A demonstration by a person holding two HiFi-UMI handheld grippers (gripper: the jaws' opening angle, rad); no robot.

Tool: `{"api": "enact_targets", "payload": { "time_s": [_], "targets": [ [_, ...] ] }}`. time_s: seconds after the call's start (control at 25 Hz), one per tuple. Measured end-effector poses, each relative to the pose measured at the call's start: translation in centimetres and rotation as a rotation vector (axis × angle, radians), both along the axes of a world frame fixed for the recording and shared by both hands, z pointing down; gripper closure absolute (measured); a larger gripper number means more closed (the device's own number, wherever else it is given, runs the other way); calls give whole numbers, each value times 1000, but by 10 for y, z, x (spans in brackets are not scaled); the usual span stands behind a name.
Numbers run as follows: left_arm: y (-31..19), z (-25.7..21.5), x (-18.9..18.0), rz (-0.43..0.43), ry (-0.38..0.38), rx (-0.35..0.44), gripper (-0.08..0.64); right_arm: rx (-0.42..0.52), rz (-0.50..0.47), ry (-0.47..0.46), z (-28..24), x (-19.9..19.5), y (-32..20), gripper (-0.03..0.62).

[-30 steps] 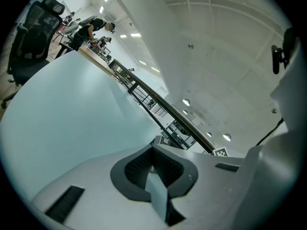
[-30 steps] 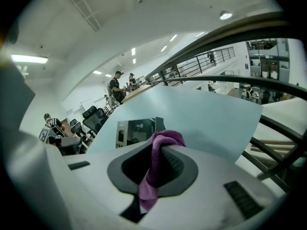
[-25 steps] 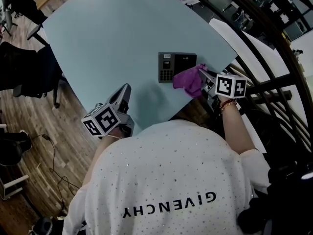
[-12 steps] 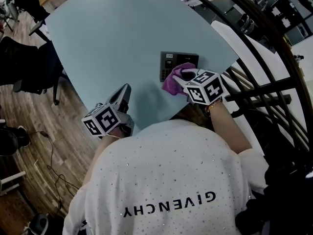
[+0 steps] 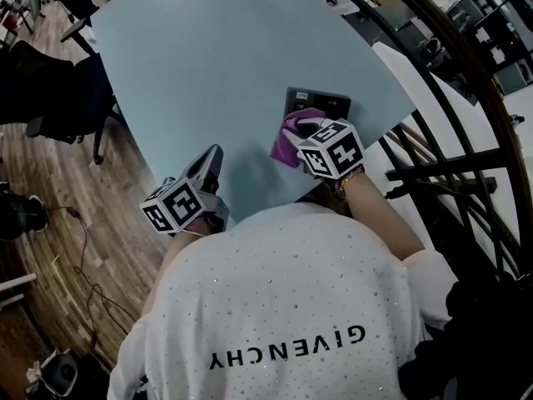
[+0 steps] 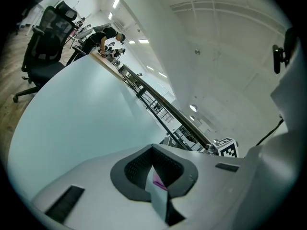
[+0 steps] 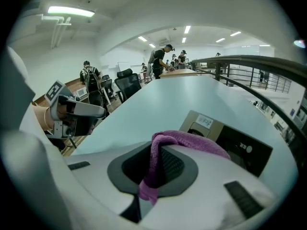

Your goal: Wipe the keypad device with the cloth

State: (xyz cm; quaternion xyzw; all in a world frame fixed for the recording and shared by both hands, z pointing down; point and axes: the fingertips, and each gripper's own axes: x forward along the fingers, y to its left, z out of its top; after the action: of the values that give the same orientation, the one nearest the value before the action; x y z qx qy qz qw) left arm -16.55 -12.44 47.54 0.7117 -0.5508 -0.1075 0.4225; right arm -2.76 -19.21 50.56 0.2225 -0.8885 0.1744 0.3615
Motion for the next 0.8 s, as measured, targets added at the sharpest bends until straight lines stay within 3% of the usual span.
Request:
{"api": "enact_targets", "payload": {
  "time_s": [0.32, 0.8],
  "targets": [
    [-1, -1, -2, -1, 12, 3, 560, -67, 109, -60, 7, 22, -3, 568],
    [-4, -1, 27, 80, -12, 2, 560, -124, 325, -151, 11, 84, -14, 568]
  ]
}}
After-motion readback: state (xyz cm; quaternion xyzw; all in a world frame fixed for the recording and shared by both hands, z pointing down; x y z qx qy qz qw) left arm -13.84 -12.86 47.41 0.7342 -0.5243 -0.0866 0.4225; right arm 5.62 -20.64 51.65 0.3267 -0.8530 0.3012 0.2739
